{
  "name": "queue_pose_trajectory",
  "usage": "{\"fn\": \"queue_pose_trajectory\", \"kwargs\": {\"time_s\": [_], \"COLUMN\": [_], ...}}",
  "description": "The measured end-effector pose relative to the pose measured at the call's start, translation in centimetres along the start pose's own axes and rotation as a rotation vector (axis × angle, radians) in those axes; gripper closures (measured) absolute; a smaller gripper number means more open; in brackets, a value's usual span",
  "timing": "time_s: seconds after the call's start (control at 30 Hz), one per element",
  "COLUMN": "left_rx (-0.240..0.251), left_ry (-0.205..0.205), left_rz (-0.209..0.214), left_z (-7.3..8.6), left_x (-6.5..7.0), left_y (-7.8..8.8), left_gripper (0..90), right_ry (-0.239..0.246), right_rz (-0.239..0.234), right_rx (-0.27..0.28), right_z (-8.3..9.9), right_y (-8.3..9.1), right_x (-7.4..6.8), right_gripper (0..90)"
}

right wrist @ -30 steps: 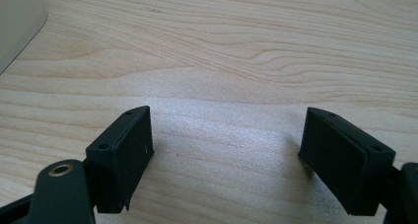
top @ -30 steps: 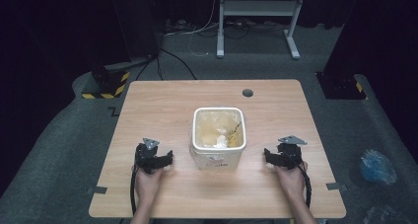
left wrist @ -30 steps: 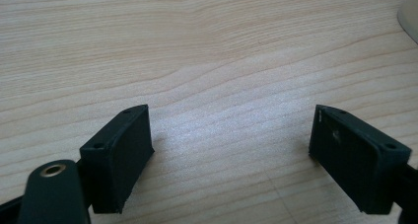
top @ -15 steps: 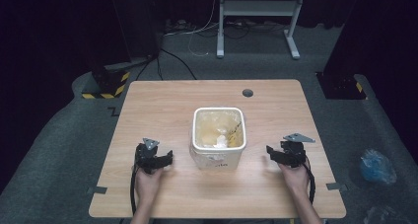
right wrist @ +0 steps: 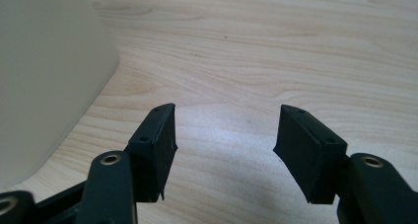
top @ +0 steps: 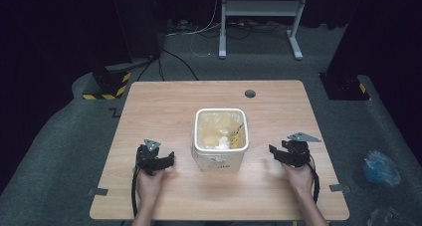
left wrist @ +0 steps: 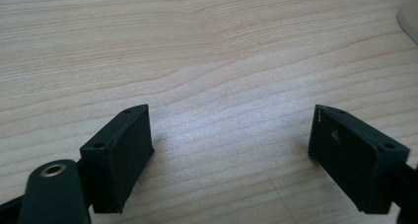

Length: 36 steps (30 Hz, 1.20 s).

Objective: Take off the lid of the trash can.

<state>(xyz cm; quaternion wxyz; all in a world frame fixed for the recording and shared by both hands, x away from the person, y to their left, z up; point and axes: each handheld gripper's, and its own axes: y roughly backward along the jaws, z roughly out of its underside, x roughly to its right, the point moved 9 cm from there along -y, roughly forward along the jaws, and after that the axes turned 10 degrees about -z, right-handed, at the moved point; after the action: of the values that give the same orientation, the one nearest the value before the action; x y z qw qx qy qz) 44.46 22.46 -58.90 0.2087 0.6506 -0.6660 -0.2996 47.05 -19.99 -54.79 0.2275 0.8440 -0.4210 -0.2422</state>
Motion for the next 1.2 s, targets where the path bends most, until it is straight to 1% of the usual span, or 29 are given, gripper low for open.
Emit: {"fn": "queue_pose_trajectory", "kwargs": {"time_s": [0.03, 0.1, 0.33, 0.37, 0.4, 0.47, 0.5, 0.53, 0.6, 0.73, 0.83, 0.9, 1.07, 1.2], "left_rx": [0.000, 0.000, 0.001, 0.001, 0.001, 0.001, 0.001, 0.001, 0.001, 0.001, 0.001, 0.001, 0.002, 0.002], "left_ry": [0.001, 0.001, 0.001, 0.001, 0.001, 0.001, 0.001, 0.001, 0.001, -0.003, -0.003, -0.003, -0.003, -0.003], "left_rz": [0.001, 0.001, 0.001, 0.001, 0.001, 0.001, 0.001, 0.001, 0.001, 0.000, 0.000, 0.000, 0.000, 0.001], "left_z": [0.0, 0.0, 0.0, 0.0, 0.0, 0.0, 0.0, 0.0, 0.0, 0.0, 0.0, 0.0, 0.0, 0.0], "left_x": [0.0, 0.0, 0.0, 0.0, 0.0, 0.0, 0.0, 0.0, 0.0, 0.0, 0.0, 0.0, 0.0, 0.0], "left_y": [0.0, 0.0, 0.0, 0.0, 0.0, 0.0, 0.0, 0.0, 0.0, 0.0, 0.0, 0.0, 0.0, 0.0], "left_gripper": [17.0, 17.0, 17.3, 17.3, 17.3, 17.3, 17.3, 17.3, 17.5, 17.6, 17.6, 17.6, 17.6, 17.7], "right_ry": [0.012, 0.017, 0.017, 0.025, 0.018, 0.030, 0.028, 0.034, 0.030, 0.031, 0.044, 0.046, 0.070, 0.069], "right_rz": [-0.003, -0.003, -0.015, -0.018, -0.019, -0.025, -0.025, -0.026, -0.038, -0.040, -0.049, -0.051, -0.062, -0.071], "right_rx": [0.005, 0.009, 0.023, 0.028, 0.028, 0.034, 0.038, 0.037, 0.029, 0.035, 0.050, 0.053, 0.064, 0.065], "right_z": [-0.2, -0.5, -1.2, -1.4, -1.5, -1.9, -2.1, -2.2, -2.6, -3.0, -3.8, -4.0, -5.2, -5.8], "right_y": [0.1, 0.2, 0.6, 0.7, 0.8, 0.9, 1.0, 1.0, 1.0, 1.1, 1.3, 1.3, 1.5, 1.5], "right_x": [-0.1, -0.3, -0.7, -0.8, -0.9, -1.1, -1.2, -1.2, -1.4, -1.7, -2.1, -2.2, -2.8, -3.2], "right_gripper": [42.3, 42.9, 43.1, 43.6, 43.9, 44.3, 44.3, 44.1, 44.0, 43.9, 44.2, 44.4, 46.4, 47.6]}}
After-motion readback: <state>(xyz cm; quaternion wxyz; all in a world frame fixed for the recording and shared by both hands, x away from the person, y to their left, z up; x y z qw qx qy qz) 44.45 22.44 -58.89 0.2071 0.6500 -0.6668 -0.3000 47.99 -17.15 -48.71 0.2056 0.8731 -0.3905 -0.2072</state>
